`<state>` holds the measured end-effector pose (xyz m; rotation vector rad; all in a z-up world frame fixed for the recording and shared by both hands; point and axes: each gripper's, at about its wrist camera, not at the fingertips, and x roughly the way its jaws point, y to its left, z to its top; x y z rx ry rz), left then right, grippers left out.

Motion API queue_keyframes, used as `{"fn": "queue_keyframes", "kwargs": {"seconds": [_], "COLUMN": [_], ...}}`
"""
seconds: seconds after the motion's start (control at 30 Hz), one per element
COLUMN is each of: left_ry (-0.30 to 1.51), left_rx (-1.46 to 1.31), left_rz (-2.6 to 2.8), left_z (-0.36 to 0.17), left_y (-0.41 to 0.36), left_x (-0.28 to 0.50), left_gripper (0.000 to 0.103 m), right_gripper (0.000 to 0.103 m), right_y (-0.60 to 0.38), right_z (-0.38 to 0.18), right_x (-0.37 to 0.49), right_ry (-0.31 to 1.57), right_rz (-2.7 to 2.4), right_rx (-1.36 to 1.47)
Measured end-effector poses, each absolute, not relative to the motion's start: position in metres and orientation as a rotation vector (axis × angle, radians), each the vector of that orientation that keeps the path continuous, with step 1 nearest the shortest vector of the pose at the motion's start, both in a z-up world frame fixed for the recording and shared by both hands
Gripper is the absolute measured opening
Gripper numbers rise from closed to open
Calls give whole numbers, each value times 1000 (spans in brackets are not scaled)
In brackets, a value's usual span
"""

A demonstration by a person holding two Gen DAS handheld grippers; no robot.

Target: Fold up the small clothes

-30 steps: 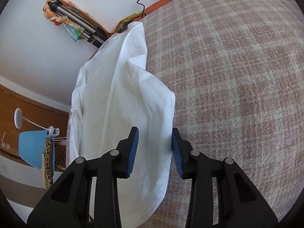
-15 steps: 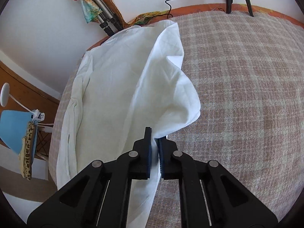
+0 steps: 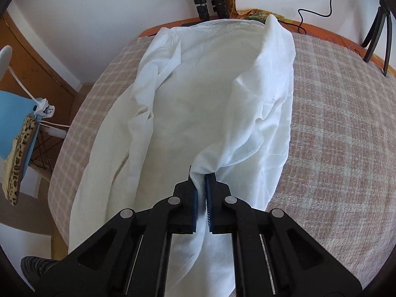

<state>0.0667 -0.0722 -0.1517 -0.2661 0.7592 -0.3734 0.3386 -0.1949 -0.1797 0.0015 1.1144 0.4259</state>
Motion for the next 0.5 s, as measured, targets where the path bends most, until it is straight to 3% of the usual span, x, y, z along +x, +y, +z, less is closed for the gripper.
{"fn": "queue_keyframes", "kwargs": {"seconds": [0.2, 0.27, 0.5], "left_ry": [794, 802, 841], "left_rx": [-267, -269, -227], "left_rz": [-330, -326, -301], "left_z": [-160, -159, -146], "left_y": [-61, -57, -37], "left_x": [71, 72, 63], "left_gripper": [1, 1, 9], "right_gripper": [12, 35, 38], "right_y": [-184, -193, -285], "right_z": [-191, -182, -122], "right_x": [341, 340, 334], "right_ry": [1149, 1159, 973], "right_rz": [428, 514, 548], "right_rx": [-27, 45, 294]}}
